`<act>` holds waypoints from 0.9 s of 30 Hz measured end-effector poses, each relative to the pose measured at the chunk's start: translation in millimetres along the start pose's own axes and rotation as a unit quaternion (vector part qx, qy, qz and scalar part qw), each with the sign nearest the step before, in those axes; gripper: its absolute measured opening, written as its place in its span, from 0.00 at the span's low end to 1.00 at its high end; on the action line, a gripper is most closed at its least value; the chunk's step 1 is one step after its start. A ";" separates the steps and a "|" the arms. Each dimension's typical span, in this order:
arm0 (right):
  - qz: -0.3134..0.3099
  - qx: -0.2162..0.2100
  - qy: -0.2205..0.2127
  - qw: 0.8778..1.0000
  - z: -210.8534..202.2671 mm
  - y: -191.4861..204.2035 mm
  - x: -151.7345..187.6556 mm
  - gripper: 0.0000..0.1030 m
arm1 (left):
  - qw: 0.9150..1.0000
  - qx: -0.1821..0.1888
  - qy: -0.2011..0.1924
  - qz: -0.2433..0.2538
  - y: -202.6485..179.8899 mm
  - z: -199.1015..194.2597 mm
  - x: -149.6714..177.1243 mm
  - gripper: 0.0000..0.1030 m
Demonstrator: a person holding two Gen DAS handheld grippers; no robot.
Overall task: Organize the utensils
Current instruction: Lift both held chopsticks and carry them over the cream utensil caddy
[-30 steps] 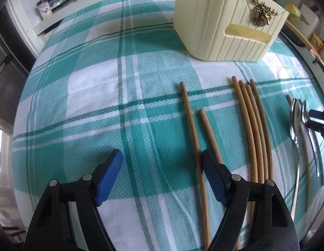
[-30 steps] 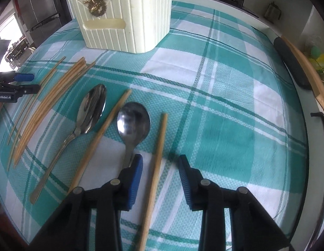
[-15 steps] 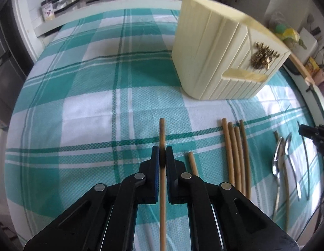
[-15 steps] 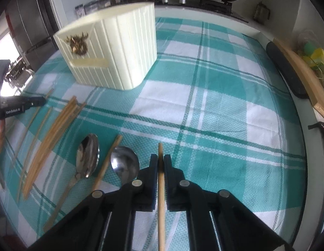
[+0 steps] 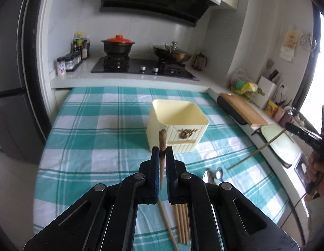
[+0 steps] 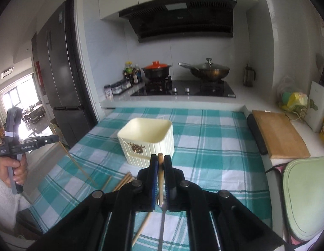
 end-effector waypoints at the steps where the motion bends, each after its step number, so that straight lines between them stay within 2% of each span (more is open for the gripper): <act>1: -0.005 -0.001 -0.009 1.000 -2.1 4.4 -4.2 0.06 | 1.000 0.004 -0.004 -0.002 -0.2 -3.3 -2.5 0.04; 8: -0.021 0.005 -0.046 0.999 5.3 13.6 -39.3 0.06 | 0.999 0.020 -0.029 -0.012 -6.6 -16.4 -35.9 0.03; 16: -0.034 -0.002 -0.090 0.995 34.2 15.2 -113.2 0.06 | 0.997 0.013 -0.070 -0.004 -20.2 -11.1 -112.1 0.03; 20: -0.049 -0.001 -0.123 0.991 63.1 17.7 -140.9 0.06 | 0.996 -0.017 -0.085 0.009 -32.7 19.6 -142.0 0.03; 23: -0.051 -0.005 -0.137 0.989 95.0 11.8 -145.3 0.06 | 0.997 -0.025 -0.070 0.007 -37.2 55.2 -147.4 0.03; 27: -0.024 0.005 -0.092 0.995 152.5 -12.2 -130.9 0.06 | 1.000 -0.015 -0.018 -0.011 -36.2 108.2 -136.4 0.03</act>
Point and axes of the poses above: each gripper's, at about its wrist camera, not at the fingertips, and z roughly the way its jaws point, y to its left, x to its underside, the point moved 3 cm from there along z, roughly the way its jaws point, and after that the axes turned 14 degrees about -x, right-handed, at the moved point
